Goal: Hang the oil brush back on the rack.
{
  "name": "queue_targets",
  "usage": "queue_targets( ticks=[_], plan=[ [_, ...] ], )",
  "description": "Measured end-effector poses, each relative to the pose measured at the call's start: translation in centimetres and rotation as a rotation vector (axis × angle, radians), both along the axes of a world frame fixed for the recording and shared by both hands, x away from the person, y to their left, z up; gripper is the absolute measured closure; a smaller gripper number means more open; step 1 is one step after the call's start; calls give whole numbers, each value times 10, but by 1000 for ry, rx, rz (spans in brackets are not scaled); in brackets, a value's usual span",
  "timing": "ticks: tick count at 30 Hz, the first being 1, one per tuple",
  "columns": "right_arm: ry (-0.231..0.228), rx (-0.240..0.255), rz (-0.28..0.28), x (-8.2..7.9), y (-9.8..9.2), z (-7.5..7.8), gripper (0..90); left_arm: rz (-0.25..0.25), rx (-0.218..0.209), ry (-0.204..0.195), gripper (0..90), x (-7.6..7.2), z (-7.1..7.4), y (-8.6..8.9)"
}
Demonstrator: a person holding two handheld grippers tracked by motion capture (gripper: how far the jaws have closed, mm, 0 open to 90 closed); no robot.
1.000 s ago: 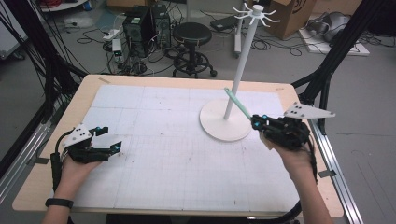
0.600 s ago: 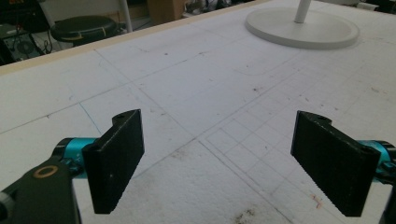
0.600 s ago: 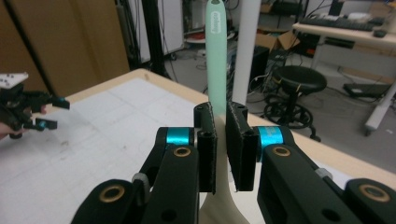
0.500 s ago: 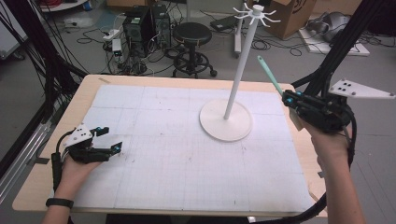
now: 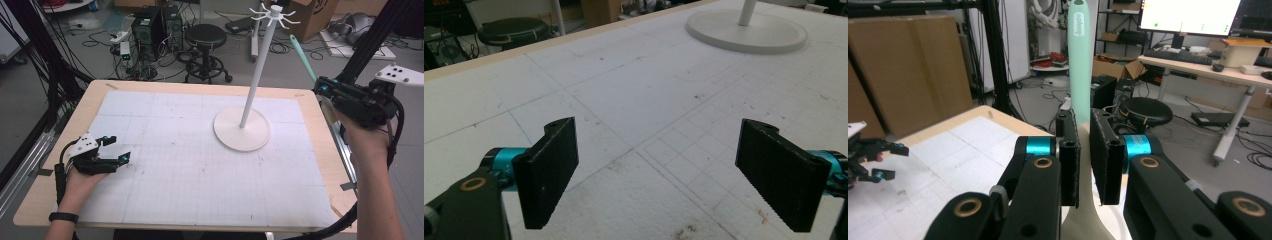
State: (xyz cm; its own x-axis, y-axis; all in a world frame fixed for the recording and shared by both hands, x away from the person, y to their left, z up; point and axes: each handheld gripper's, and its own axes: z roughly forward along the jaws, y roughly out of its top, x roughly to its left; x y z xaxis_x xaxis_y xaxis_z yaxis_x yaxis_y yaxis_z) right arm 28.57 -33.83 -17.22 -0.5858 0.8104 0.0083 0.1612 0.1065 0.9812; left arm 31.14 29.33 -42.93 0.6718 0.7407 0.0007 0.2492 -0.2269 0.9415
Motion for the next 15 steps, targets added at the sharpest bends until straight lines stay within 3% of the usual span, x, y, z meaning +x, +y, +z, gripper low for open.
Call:
queue_targets(
  ticks=[8,15],
  plan=[
    [-17,1,-6,2,7,12,833,-3,-1,2,179,0,0,0],
    [-14,1,-13,6,9,13,833,-4,-2,1,178,0,0,0]
  ],
)
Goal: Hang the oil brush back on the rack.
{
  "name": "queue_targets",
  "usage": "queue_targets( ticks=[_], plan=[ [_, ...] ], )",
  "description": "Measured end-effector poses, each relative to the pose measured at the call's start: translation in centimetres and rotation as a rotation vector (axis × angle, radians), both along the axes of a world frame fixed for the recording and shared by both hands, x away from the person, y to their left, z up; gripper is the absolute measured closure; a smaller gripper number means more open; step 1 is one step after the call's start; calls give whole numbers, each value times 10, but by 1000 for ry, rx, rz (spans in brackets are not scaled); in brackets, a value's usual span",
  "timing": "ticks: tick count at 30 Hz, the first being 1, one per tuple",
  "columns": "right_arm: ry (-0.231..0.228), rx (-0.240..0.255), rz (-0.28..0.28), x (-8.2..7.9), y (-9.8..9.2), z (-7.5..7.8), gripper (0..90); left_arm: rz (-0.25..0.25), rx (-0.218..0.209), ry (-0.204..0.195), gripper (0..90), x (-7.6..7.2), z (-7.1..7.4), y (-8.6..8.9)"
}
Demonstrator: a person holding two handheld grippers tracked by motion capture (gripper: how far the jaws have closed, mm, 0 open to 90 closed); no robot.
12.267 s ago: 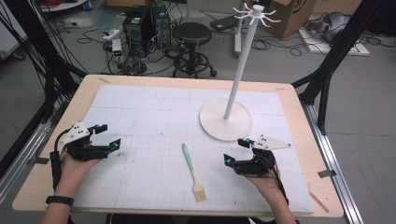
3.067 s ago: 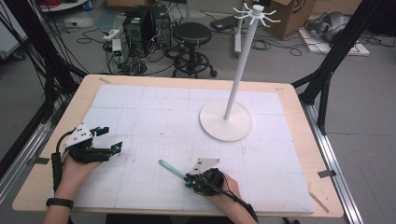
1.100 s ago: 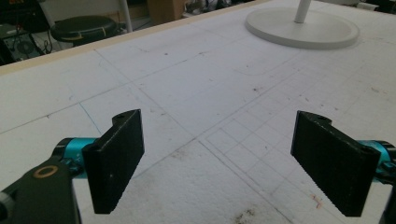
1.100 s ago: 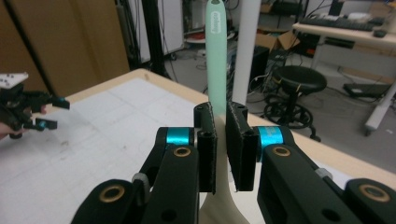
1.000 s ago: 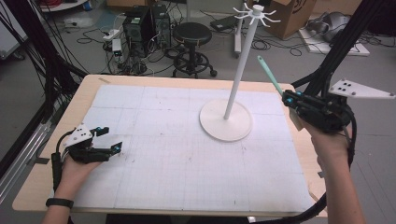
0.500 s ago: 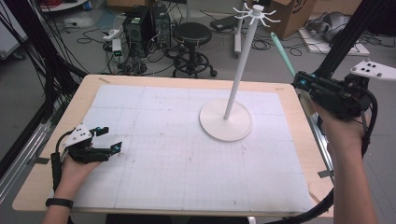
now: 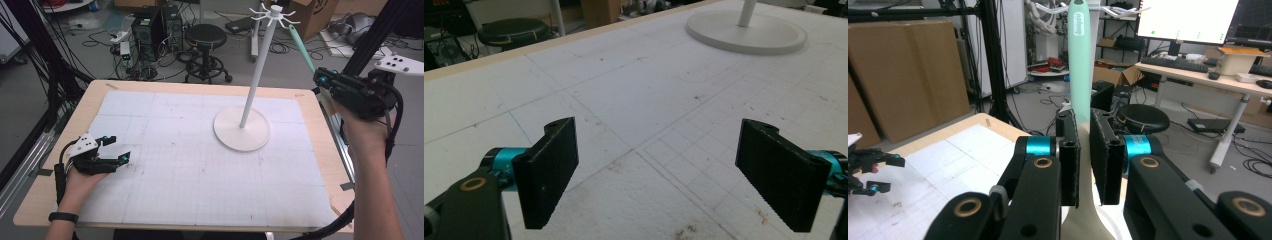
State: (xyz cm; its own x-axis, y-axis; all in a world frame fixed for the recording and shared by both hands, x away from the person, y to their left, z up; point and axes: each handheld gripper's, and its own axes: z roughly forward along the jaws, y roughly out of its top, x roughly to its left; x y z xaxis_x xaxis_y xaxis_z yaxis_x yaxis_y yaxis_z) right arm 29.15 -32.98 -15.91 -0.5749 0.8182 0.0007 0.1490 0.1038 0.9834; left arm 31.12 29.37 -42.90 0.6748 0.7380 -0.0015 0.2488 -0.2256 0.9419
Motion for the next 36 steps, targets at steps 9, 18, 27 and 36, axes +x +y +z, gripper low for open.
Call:
queue_targets(
  ticks=[9,18,27,36],
  plan=[
    [9,-17,-12,5,5,-2,833,0,1,0,179,0,0,0],
    [16,-23,-25,14,8,-5,832,-1,3,5,179,0,0,0],
    [38,-25,-26,30,14,-13,827,-3,3,7,179,0,-2,1],
    [101,-37,-8,46,22,-28,724,-2,5,11,179,-1,-3,1]
  ],
)
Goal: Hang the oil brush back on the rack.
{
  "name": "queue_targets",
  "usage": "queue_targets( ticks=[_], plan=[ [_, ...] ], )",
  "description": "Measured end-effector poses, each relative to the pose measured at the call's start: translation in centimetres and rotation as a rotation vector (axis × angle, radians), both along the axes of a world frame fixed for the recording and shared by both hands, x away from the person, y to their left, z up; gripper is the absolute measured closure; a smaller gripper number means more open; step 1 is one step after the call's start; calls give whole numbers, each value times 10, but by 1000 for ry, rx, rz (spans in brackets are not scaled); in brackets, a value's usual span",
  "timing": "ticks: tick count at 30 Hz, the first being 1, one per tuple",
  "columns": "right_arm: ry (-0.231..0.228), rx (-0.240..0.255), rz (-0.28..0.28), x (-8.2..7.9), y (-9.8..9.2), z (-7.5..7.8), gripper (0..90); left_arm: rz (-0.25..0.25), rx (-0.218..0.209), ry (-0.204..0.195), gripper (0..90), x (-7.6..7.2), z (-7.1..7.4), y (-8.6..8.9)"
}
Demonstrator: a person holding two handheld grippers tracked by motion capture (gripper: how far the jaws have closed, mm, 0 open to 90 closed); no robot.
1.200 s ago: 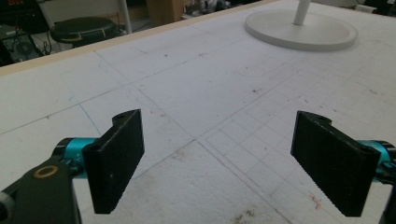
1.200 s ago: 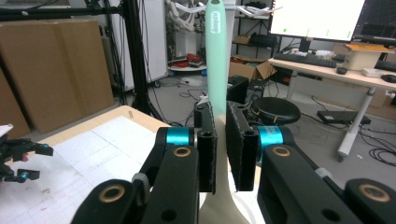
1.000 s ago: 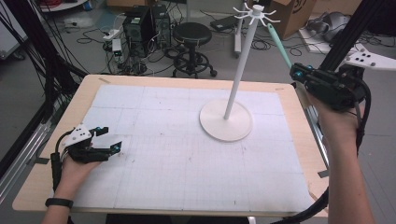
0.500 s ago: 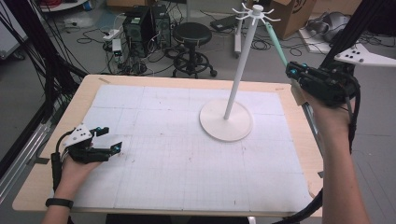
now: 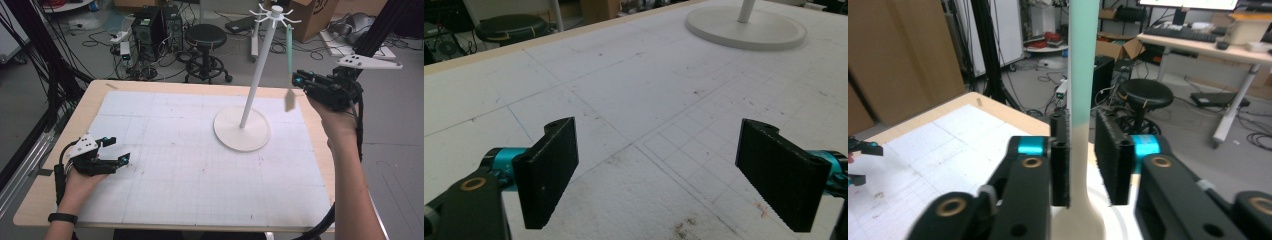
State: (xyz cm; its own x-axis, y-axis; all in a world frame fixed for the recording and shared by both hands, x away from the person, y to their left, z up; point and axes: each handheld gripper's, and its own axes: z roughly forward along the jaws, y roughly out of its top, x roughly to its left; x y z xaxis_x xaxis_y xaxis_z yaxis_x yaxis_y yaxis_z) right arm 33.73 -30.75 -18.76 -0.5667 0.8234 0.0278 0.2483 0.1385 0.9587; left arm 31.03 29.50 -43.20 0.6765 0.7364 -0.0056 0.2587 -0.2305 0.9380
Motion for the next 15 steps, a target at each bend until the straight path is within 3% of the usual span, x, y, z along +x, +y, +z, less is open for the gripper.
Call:
queue_targets(
  ticks=[7,15],
  plan=[
    [16,23,46,-1,0,-12,580,1,-7,-1,179,0,0,0],
    [8,24,142,-18,-2,-52,439,10,-40,-2,178,1,2,3]
  ],
)
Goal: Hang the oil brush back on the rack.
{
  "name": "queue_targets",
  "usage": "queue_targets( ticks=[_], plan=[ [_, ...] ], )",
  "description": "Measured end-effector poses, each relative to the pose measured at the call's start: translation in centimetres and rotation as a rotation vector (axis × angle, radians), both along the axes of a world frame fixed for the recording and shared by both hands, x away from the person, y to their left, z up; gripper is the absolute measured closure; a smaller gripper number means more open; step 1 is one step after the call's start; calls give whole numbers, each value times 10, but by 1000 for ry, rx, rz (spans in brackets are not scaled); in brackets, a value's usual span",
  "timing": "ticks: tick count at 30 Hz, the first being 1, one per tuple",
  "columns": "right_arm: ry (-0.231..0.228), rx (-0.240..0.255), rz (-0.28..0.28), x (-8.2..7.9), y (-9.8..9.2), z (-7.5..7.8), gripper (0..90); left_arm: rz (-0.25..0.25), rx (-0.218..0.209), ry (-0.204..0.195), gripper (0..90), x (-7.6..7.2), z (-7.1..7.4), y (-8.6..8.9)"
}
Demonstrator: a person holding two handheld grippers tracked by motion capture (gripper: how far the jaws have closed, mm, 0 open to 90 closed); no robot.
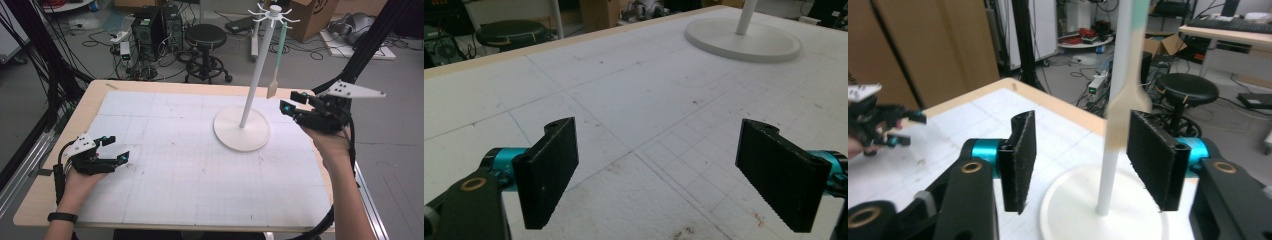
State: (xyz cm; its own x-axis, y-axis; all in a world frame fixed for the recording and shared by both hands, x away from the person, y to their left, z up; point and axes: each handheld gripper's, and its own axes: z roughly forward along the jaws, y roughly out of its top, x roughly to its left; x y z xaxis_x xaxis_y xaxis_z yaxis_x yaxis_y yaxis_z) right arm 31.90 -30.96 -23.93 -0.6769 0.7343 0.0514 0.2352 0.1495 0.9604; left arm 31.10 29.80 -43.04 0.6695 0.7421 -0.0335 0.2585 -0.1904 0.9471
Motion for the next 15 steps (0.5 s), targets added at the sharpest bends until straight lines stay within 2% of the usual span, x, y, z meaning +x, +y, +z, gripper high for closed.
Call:
queue_targets(
  ticks=[3,6,15],
  plan=[
    [-12,-4,12,-8,-2,-21,427,-1,-2,-5,178,-2,2,0],
    [0,-3,34,-12,-2,-40,390,1,-9,-12,178,-3,3,1],
    [14,-22,86,-26,5,-103,237,-3,2,-8,178,-3,2,1]
  ],
)
